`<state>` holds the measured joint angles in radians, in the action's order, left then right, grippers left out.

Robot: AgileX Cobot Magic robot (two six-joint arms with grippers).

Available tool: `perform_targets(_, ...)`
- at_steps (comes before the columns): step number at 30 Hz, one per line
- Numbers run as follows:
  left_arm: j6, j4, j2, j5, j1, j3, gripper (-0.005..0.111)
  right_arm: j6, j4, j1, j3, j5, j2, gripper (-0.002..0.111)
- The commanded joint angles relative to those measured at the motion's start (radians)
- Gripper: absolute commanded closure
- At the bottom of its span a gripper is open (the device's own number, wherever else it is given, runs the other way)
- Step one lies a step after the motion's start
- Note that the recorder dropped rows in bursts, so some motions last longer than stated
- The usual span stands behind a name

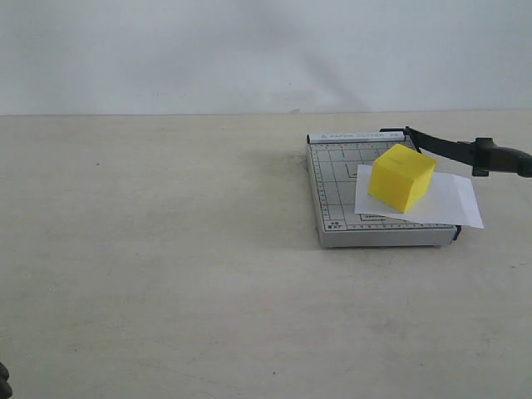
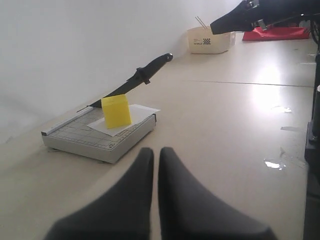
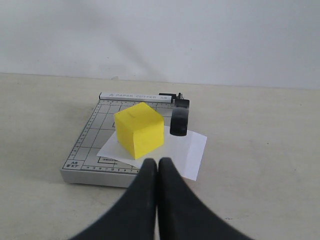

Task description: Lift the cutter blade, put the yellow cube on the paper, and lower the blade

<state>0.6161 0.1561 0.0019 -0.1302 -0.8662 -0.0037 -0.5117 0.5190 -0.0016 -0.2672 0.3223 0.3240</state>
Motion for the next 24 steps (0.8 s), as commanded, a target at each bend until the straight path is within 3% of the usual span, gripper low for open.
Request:
perform_targets(1,0.039,-0.019,-0.002,-0.004,-0.005,0.004,0.102,-0.003,-0.001,-0.004,0.004,-0.006,-0.004,0.108)
perform_targets(11,0.039,-0.017,-0.002,-0.002,-0.005,0.004,0.102,-0.003,-0.001,-0.004,0.004,-0.001,-0.004,0.108)
perform_targets(15,0.039,-0.017,-0.002,-0.002,0.029,0.004,0.102,-0.003,-0.001,-0.004,0.004,-0.001,-0.004,0.108)
perform_targets(21,0.039,-0.017,-0.002,-0.002,0.242,0.004,0.102,-0.003,-0.001,-0.004,0.004,-0.001,-0.004,0.108)
perform_targets(24,0.039,-0.017,-0.002,-0.002,0.410,0.004,0.102,-0.003,-0.001,-0.004,0.004,-0.002,-0.004,0.108)
